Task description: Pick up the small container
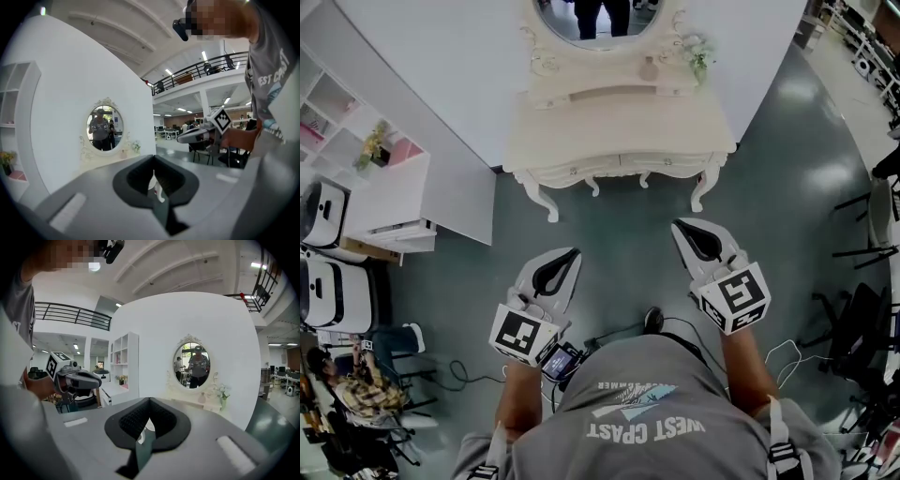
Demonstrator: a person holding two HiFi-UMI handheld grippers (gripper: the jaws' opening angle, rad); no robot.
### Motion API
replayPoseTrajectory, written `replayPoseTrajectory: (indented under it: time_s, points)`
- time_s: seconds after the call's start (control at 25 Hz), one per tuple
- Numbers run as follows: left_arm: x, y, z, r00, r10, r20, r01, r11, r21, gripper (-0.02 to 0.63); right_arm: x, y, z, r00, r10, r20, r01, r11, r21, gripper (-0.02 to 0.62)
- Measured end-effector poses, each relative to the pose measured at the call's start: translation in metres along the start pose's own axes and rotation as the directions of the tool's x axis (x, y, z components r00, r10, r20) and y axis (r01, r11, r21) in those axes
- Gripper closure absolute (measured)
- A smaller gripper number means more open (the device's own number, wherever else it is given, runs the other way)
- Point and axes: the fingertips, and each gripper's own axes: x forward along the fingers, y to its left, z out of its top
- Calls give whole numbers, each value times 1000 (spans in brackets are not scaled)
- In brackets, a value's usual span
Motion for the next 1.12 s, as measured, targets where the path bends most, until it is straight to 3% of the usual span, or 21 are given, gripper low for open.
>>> replayPoseTrajectory:
  time_s: [0.32, 0.68, 1.12]
  points:
    - [54, -14, 14, 999, 49, -23, -48, 998, 36, 604, -1, -56, -12, 999, 51, 14, -52, 999, 17, 594]
    - [94, -14, 28, 999, 29, -33, -26, 996, 80, 604, -2, -91, -28, 999, 33, 14, -33, 998, 62, 594]
    - [174, 32, 32, 985, -172, 9, 170, 980, 101, 604, 19, -134, -30, 985, -168, -39, 171, 981, 97, 594]
